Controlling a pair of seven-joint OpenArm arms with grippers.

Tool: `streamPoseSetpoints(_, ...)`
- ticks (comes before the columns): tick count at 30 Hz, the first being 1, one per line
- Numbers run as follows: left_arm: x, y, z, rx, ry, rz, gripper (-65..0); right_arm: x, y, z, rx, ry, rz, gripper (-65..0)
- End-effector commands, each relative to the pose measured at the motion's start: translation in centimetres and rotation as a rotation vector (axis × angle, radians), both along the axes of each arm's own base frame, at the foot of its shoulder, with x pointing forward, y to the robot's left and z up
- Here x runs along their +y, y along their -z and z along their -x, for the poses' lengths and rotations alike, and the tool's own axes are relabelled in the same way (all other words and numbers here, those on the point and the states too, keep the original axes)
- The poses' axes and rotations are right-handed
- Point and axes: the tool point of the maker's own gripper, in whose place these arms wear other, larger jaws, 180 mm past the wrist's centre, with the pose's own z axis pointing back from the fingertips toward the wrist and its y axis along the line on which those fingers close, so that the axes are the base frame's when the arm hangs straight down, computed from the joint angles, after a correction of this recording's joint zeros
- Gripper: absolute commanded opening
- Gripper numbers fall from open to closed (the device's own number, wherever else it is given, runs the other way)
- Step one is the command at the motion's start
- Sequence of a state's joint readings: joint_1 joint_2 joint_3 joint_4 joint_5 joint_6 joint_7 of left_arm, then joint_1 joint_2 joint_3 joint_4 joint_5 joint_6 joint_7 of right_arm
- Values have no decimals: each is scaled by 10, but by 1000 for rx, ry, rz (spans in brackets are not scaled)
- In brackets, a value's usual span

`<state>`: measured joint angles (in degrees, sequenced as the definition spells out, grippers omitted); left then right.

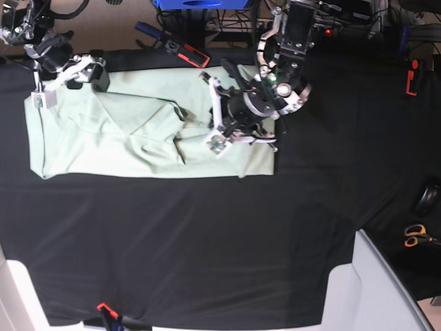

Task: Fold the T-shirt properly
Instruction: 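Fold the held end with the left gripper over toward the right gripper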

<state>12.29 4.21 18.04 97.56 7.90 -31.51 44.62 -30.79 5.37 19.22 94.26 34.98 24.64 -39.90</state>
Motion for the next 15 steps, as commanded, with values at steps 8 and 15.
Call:
streamPoseSetpoints(8, -29, -22, -25, -57, -10, 89, -650, -2, -7, -5, -34, -2, -1, -238)
streamPoseSetpoints(15, -52, -14, -23, -29, 51, 97, -650, -2, -7, -5, -34, -2, -1, -238)
